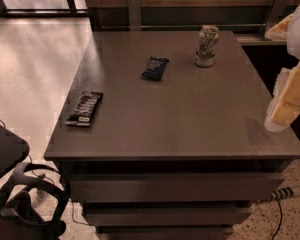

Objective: Move 7up can near rxbar chocolate

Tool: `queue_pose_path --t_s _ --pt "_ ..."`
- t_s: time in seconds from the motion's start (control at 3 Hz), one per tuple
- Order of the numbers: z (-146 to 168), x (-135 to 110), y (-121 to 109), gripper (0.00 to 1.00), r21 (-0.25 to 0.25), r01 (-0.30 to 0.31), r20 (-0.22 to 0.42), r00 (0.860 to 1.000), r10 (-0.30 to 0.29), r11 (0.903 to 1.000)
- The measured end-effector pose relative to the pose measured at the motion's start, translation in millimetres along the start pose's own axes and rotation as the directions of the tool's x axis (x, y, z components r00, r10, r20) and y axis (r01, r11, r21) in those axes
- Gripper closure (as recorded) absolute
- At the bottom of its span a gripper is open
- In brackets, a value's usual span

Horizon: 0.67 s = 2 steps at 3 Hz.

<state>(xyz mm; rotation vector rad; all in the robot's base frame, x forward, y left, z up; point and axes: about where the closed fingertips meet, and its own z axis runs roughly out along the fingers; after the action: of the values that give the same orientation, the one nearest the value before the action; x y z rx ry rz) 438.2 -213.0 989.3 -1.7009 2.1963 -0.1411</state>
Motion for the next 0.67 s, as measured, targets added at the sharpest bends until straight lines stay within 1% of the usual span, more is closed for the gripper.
queue_pose_path --t_s 0.33,0.67 --pt "-0.1 0.0 0.0 0.00 0.000 0.000 0.000 1.000 0.000 1.0000" --pt "1.2 1.2 -6.4 0.00 0.010 -0.022 0.016 1.000 0.022 0.9997"
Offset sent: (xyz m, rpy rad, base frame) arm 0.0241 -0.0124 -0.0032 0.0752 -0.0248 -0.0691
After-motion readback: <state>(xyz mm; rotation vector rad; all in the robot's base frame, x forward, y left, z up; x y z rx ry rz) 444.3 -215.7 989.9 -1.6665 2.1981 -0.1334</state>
